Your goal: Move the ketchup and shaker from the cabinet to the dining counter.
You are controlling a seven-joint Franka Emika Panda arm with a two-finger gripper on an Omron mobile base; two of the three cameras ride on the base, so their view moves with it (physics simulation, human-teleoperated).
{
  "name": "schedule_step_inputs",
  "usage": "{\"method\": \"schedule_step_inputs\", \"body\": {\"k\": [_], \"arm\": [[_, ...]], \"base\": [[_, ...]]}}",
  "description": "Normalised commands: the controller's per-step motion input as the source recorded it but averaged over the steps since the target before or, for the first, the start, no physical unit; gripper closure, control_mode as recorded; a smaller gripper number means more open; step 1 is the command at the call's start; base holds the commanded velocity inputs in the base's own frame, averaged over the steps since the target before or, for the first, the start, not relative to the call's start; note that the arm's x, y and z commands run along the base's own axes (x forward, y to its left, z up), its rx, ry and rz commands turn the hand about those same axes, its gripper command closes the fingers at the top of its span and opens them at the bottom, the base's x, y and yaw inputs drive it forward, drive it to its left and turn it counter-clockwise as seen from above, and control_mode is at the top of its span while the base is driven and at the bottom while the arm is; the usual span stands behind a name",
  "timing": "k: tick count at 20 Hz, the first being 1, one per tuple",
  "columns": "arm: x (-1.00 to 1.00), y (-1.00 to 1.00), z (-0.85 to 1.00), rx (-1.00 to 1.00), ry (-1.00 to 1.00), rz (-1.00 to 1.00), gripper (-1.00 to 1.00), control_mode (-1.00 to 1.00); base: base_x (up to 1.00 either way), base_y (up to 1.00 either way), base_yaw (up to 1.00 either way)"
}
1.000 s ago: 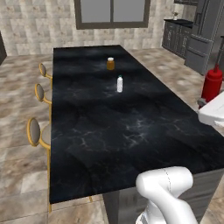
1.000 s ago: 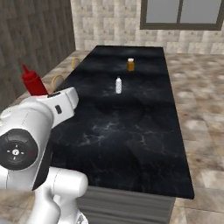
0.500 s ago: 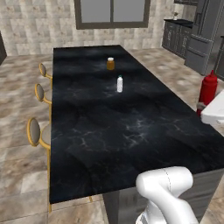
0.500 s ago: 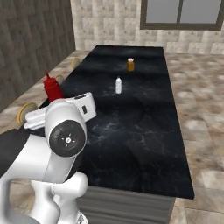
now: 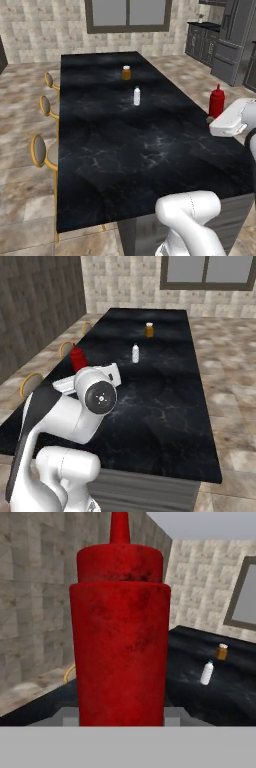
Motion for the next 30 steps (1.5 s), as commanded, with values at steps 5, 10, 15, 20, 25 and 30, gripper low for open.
{"method": "schedule_step_inputs", "body": {"k": [5, 10, 15, 20, 25, 30], "arm": [[0.56, 0.00, -0.43, 0.00, 0.00, 0.00, 1.00, -1.00], [0.59, 0.00, -0.44, 0.01, 0.01, 0.00, 1.00, -1.00], [0.63, 0.00, -0.38, 0.01, 0.08, 0.00, 1.00, -1.00], [0.62, 0.00, -0.41, 0.02, 0.11, 0.00, 1.00, -1.00], [0.54, 0.00, -0.42, 0.04, 0.09, 0.01, 1.00, -1.00], [0.47, -0.05, -0.44, 0.06, 0.07, 0.03, 1.00, -1.00]], "base": [[0.00, 0.00, 0.00], [0.00, 0.00, 0.00], [0.00, 0.00, 0.00], [0.00, 0.00, 0.00], [0.00, 0.00, 0.00], [0.00, 0.00, 0.00]]}}
